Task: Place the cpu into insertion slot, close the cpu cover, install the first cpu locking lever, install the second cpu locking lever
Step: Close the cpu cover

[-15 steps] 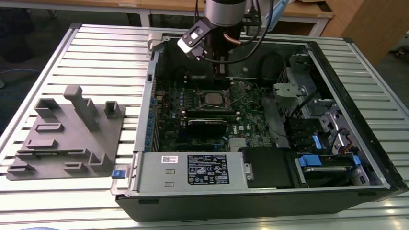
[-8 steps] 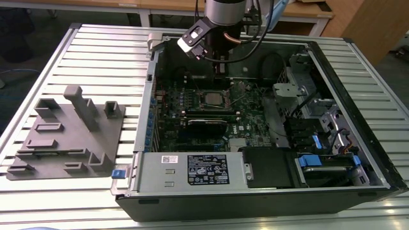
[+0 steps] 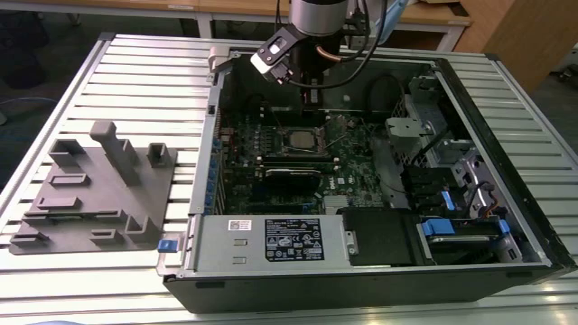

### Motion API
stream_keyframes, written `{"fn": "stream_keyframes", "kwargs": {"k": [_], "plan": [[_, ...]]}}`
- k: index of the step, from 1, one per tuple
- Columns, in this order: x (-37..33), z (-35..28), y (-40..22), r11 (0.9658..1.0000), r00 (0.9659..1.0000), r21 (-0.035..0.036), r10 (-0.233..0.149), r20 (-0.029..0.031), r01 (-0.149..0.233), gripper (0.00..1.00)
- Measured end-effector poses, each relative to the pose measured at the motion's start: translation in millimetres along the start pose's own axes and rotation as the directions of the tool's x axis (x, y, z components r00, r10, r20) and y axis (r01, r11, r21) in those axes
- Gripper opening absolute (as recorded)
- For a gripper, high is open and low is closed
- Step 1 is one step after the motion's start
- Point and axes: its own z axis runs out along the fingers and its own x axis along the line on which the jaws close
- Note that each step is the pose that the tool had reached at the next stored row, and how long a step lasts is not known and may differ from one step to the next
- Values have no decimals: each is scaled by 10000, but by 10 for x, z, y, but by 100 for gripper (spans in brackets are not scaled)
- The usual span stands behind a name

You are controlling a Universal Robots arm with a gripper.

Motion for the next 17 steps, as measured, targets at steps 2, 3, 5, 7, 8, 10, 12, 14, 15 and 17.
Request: {"fn": "stream_keyframes", "kwargs": {"k": [2, 3, 5, 7, 8, 10, 12, 14, 15, 17], "plan": [[0, -12, 1, 10000, 10000, 1, 0, 1, 0, 11], [0, -22, 1, 10000, 10000, 0, 0, -1, 0, 11], [1, -49, 3, 10000, 10000, 0, 0, 0, 0, 11], [1, -63, 4, 10000, 10000, 0, 0, -1, 0, 11], [1, -62, 4, 10000, 10000, -1, 0, -3, 0, 11], [1, -63, 4, 10000, 10000, -2, 0, -3, 0, 11], [1, -65, 4, 10000, 10000, -1, 0, -2, 0, 11], [1, -65, 9, 10000, 10000, 0, -2, -2, 2, 11], [1, -65, 16, 10000, 10000, 1, -1, -1, 1, 11], [2, -63, 36, 10000, 10000, 0, 0, 0, 0, 11]]}}
